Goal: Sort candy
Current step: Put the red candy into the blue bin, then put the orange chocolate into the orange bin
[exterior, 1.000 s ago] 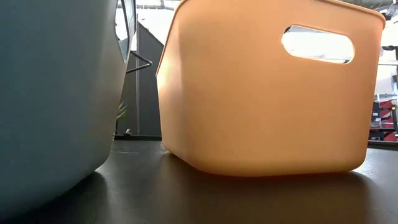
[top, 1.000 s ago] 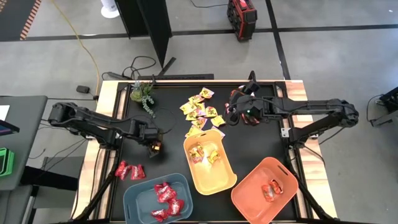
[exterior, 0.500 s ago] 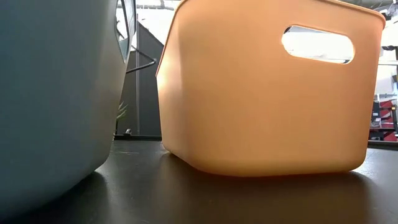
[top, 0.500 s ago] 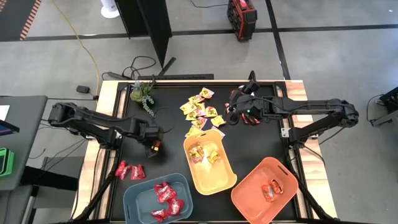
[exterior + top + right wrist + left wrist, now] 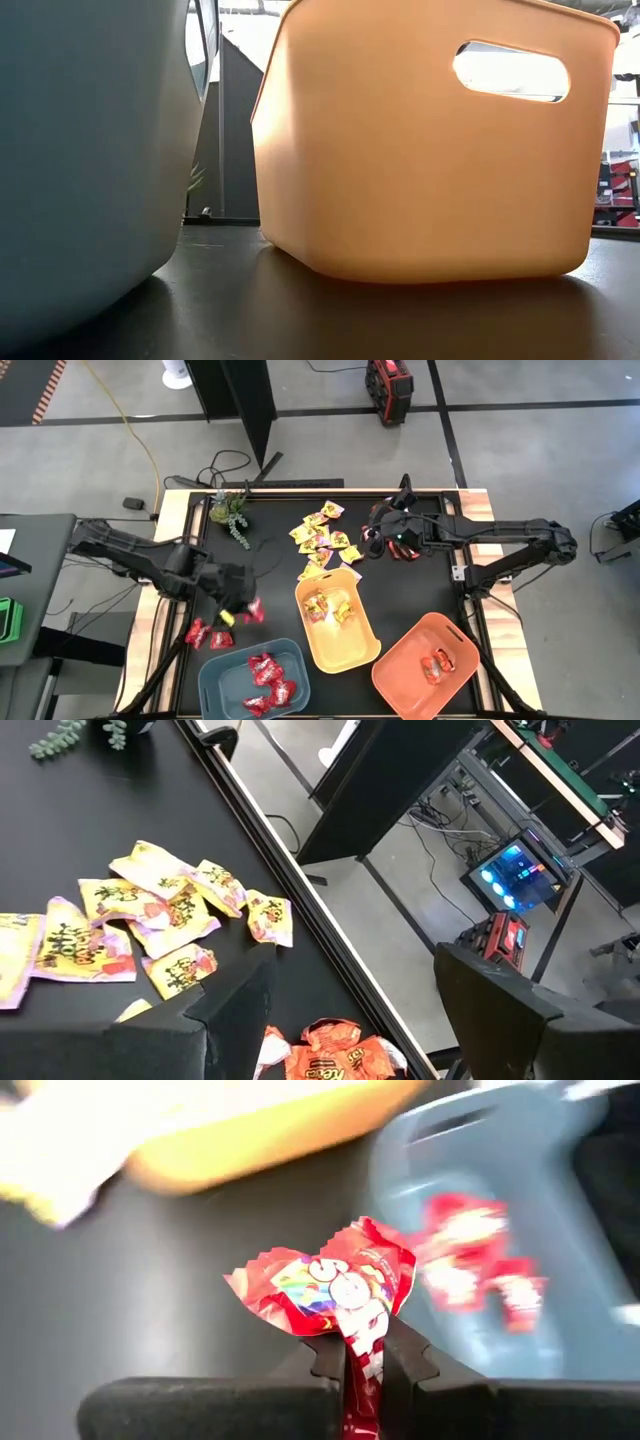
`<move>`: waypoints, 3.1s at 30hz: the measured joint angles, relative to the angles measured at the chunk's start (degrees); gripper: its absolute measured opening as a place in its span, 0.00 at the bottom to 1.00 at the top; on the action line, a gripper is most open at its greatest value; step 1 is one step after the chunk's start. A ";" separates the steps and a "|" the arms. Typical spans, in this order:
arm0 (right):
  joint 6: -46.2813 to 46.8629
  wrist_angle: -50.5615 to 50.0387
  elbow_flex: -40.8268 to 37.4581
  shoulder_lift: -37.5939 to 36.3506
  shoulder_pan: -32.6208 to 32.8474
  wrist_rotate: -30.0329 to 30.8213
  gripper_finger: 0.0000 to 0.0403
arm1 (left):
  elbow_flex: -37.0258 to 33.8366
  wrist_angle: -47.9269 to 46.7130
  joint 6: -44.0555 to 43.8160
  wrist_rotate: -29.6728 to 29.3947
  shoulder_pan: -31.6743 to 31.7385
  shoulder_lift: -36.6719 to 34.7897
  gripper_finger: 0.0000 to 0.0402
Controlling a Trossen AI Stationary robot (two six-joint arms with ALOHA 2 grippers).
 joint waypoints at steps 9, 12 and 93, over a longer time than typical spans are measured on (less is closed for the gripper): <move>-1.07 1.72 -2.84 0.02 -2.58 -0.02 0.72 | -4.01 10.25 -4.86 10.28 -8.91 6.37 0.03; -1.22 3.09 -2.84 0.02 -3.00 0.00 0.72 | -4.78 15.03 -7.24 13.95 -9.95 9.76 0.05; 4.00 -6.87 5.53 -0.02 -6.68 -11.37 0.86 | 13.01 -14.73 -25.31 -17.26 -27.69 22.29 0.68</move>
